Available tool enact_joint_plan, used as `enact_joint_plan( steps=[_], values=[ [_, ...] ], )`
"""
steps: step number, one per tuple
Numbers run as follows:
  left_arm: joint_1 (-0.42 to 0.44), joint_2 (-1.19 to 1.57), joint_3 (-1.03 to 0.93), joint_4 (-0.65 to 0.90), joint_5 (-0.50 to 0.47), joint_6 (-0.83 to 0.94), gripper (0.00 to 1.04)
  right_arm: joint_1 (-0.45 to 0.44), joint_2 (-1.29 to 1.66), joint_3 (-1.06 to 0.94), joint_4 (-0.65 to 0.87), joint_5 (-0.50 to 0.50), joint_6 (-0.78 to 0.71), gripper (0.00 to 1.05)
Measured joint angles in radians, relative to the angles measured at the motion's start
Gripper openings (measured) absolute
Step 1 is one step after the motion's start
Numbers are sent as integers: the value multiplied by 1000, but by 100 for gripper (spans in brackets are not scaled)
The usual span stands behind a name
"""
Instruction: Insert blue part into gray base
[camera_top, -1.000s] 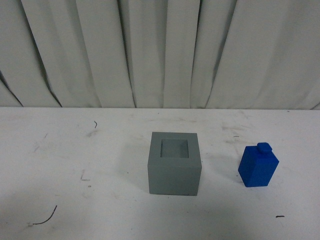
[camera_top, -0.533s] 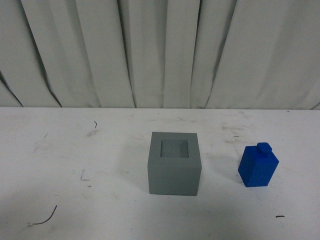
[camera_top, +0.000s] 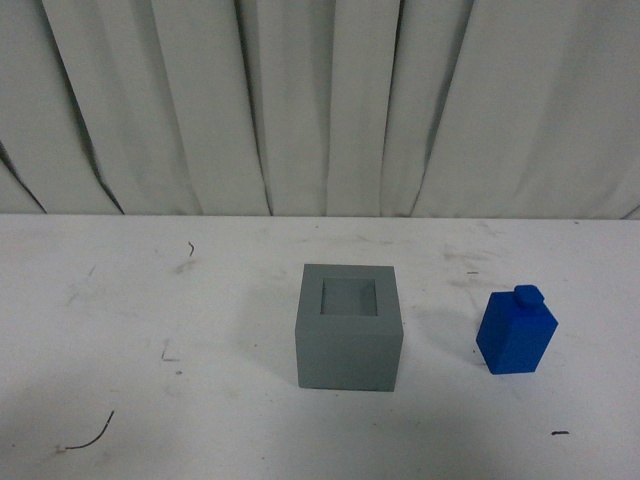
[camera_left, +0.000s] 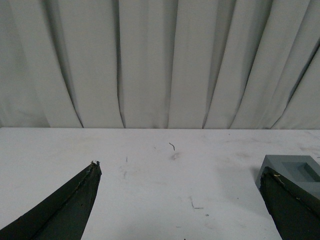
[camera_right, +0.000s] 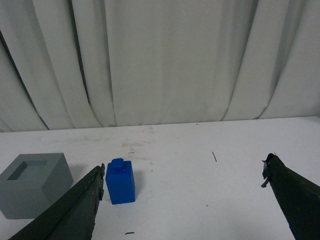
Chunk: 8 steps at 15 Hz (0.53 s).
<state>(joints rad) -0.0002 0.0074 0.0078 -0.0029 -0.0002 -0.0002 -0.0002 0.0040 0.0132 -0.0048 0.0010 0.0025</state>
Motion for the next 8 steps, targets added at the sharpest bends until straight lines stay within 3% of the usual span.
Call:
enact_joint_plan(
  steps=[1,3,5,8],
  values=[
    [0,0,0,0,-1,0,98,23,101,16,8,135,73,98],
    [0,0,0,0,0,0,98,-97,484,95,369,91,128,98],
    [0,0,0,0,0,0,98,-114,610,146,482,59,127,98],
    [0,0,0,0,0,0,98,-119,1133,415,817,26,69,98]
  ],
)
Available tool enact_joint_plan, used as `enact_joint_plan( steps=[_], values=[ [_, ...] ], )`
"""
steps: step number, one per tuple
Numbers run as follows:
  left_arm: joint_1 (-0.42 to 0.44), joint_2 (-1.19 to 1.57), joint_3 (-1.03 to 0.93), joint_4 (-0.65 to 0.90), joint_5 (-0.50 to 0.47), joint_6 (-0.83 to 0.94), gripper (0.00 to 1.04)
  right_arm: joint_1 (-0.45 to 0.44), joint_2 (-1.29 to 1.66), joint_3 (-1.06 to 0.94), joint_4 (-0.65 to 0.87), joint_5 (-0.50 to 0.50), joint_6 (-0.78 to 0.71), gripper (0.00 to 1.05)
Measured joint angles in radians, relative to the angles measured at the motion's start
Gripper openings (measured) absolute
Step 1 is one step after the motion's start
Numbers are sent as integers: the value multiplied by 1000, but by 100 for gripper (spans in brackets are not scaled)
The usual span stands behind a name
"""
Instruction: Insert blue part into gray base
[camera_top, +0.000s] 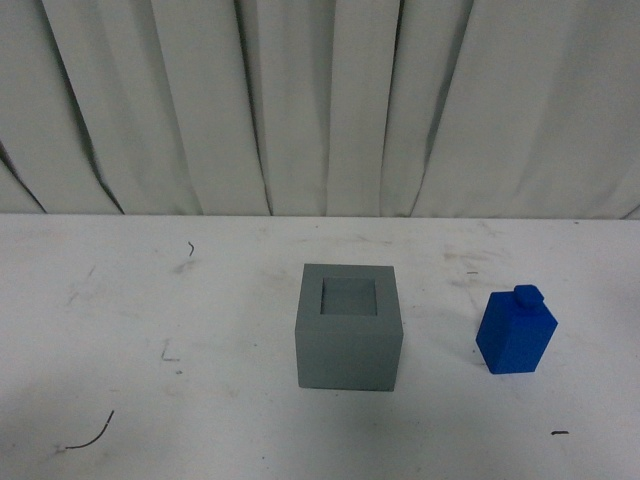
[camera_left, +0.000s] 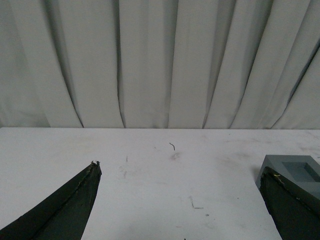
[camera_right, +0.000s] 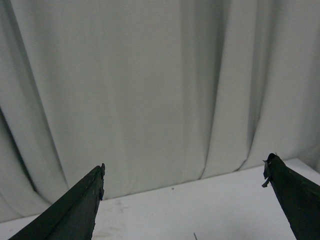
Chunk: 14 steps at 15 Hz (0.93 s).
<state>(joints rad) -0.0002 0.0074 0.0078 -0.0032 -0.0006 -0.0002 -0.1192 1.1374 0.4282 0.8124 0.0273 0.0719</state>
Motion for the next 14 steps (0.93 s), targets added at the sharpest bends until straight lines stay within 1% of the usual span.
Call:
enact_joint_plan(
  steps=[2,3,5,7,8,9,10,11,12,14],
  values=[
    [0,0,0,0,0,0,98,42,279,219,-5,-16,-100,98],
    [0,0,0,0,0,0,98,64,399,331,-47,-55,-154,98],
    [0,0,0,0,0,0,98,103,549,498,-93,-164,-260,98],
    [0,0,0,0,0,0,98,127,606,584,-150,-335,-374,98],
    [0,0,0,0,0,0,98,119,660,632,-278,-556,-538,98],
    [0,0,0,0,0,0,98,105,689,661,-386,-678,-647,98],
    [0,0,0,0,0,0,98,97,702,687,-485,-755,-732,98],
    [0,0,0,0,0,0,98,89,725,754,-666,-846,-888,98],
    [0,0,0,0,0,0,98,85,762,837,-856,-869,-1050,98],
    [0,0,0,0,0,0,98,86,840,947,-1119,-859,-1260,98]
  ],
)
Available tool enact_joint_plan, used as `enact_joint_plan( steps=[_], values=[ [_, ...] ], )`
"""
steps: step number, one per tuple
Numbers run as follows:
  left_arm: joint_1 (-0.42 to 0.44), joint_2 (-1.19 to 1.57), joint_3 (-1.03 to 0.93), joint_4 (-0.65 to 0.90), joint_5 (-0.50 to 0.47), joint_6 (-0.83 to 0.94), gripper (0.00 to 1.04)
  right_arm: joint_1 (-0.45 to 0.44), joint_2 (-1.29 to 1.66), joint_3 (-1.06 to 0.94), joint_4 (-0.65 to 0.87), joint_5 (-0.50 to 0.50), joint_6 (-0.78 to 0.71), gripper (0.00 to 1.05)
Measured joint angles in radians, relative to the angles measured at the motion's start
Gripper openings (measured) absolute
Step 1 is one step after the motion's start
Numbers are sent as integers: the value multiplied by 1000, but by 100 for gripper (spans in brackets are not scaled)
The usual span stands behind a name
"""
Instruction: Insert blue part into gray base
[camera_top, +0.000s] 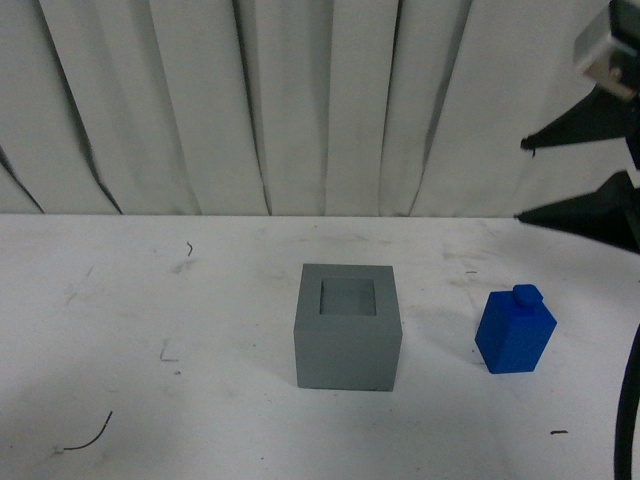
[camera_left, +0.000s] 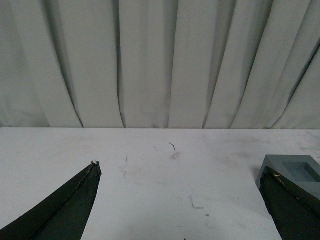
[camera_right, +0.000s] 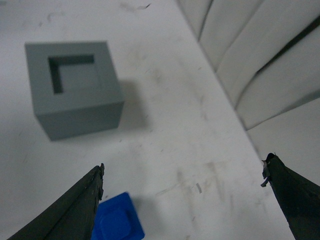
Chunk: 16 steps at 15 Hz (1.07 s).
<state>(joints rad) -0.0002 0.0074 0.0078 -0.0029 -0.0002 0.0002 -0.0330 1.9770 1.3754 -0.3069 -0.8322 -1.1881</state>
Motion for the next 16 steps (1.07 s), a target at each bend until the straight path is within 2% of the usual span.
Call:
enact_joint_plan(
  steps=[2,5,8,14,16],
  values=[
    [0,0,0,0,0,0,98,14,106,121,-250,44,-184,98],
    [0,0,0,0,0,0,98,56,208,281,-476,124,-351,98],
    [0,0,0,0,0,0,98,100,301,353,-579,205,-434,98],
    [0,0,0,0,0,0,98,104,348,367,-596,380,-491,98],
    [0,0,0,0,0,0,98,104,365,385,-601,391,-500,98]
  ],
)
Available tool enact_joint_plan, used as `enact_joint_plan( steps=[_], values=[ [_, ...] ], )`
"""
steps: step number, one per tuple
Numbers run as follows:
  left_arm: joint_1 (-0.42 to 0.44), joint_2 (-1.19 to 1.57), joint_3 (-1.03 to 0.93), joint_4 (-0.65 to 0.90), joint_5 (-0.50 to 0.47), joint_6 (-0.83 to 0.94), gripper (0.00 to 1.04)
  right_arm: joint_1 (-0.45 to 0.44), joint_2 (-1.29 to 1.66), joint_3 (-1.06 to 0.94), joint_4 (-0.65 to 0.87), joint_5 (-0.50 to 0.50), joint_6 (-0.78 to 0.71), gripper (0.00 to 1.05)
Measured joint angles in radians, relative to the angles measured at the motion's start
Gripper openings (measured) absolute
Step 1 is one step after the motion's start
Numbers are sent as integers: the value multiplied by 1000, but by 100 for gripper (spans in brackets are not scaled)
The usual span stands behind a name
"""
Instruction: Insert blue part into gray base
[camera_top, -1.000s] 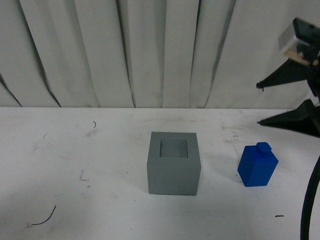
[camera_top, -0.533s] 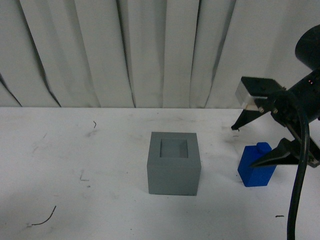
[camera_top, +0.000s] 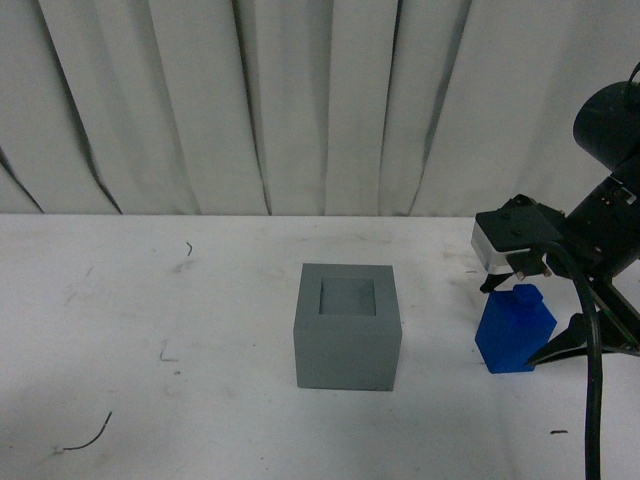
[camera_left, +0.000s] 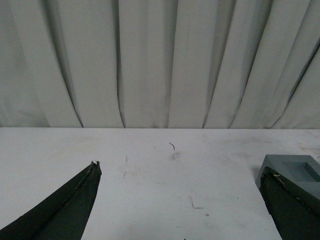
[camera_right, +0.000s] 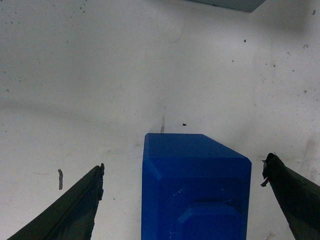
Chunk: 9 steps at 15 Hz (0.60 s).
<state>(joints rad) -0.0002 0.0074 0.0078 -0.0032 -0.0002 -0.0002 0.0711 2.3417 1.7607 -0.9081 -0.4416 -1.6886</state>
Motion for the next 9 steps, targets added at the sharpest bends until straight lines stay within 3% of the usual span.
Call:
enact_joint_plan(
  steps=[1,5,9],
  values=[
    [0,0,0,0,0,0,98,0,9,10,-8,0,-5,93],
    [0,0,0,0,0,0,98,0,14,29,-20,7,-17,50],
    [0,0,0,0,0,0,98,1,1,27,-24,-1,-4,47]
  ],
)
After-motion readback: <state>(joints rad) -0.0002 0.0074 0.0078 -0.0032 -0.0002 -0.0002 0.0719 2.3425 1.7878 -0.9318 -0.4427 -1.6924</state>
